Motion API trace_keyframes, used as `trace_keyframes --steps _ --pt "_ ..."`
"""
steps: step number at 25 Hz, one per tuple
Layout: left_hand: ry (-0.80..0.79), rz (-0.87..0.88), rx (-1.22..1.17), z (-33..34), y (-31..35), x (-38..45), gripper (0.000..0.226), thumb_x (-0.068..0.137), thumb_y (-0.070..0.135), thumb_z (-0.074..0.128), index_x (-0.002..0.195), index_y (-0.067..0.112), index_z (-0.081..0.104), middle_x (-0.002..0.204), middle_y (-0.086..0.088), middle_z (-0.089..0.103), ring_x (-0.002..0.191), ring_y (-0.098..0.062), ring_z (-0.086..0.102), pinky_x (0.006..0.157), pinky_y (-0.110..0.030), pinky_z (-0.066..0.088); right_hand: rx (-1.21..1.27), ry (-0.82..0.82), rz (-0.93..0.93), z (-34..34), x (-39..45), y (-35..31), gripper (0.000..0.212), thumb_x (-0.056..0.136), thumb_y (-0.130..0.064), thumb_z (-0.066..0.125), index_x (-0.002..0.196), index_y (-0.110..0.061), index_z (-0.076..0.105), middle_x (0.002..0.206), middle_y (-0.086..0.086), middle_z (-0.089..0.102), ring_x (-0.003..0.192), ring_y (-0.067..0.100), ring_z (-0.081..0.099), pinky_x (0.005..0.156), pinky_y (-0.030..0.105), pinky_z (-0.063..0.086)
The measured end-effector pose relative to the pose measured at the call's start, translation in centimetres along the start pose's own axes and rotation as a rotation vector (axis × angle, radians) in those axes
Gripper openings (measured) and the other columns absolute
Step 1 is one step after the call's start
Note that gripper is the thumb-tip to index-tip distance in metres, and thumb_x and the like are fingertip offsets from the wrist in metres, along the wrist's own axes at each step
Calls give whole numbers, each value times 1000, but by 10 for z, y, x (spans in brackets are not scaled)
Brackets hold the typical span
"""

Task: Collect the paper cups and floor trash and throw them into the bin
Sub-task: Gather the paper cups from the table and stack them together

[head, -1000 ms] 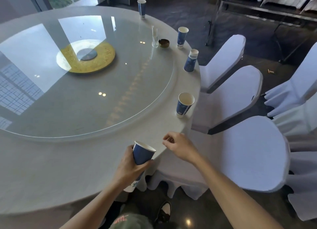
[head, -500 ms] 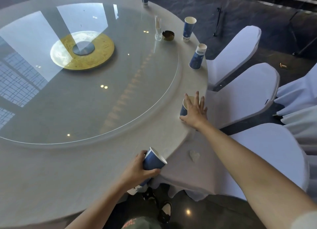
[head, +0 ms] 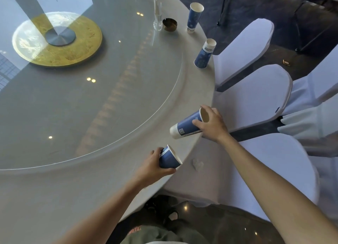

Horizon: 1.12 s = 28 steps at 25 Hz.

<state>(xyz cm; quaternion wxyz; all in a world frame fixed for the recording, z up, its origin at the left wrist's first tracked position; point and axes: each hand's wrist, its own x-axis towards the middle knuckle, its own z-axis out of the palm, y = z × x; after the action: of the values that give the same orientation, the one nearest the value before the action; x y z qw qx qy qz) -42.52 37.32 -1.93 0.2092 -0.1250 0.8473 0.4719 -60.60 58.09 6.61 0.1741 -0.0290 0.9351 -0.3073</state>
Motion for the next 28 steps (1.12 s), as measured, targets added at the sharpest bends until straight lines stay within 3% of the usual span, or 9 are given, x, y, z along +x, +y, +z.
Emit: trace_keyframes --steps 3,7,14,18,23,28 --pt "-2 -7 4 10 14 18 90 57 67 70 136 33 46 111 9 50 94 -11 56 72 -25 43 151 43 -8 -14 -25 16 65 86 -40 71 146 -32 48 139 0 43 129 25 50 99 54 55" --pt "-11 3 20 26 25 30 82 69 55 80 139 26 48 112 5 51 96 -15 56 77 -28 43 209 0 9 -27 -48 31 61 86 -37 72 144 -36 51 134 -3 47 126 20 52 102 51 53" --pt "-48 90 -70 59 64 43 86 59 62 82 135 34 53 117 9 64 105 -14 66 89 -38 58 234 -280 31 -33 -51 66 61 89 -34 78 146 -28 54 137 -2 54 126 17 56 108 44 49" --pt "17 85 -73 94 85 45 83 59 60 83 133 33 56 115 9 69 101 -12 68 85 -38 60 286 -474 34 -25 -49 91 49 97 -35 68 144 -28 56 144 3 56 129 14 55 109 35 47" --pt "154 -68 -112 174 95 27 80 62 59 83 132 33 56 114 16 70 98 -4 69 84 -34 61 278 -656 59 -23 -45 153 52 97 -39 67 145 -21 56 144 3 57 130 18 55 110 43 49" --pt "263 -254 -184 243 78 22 78 61 55 84 130 34 55 115 14 69 101 -8 69 86 -39 60 281 -786 140 5 -30 214 51 100 -47 59 141 -17 57 140 6 61 121 18 61 104 40 53"
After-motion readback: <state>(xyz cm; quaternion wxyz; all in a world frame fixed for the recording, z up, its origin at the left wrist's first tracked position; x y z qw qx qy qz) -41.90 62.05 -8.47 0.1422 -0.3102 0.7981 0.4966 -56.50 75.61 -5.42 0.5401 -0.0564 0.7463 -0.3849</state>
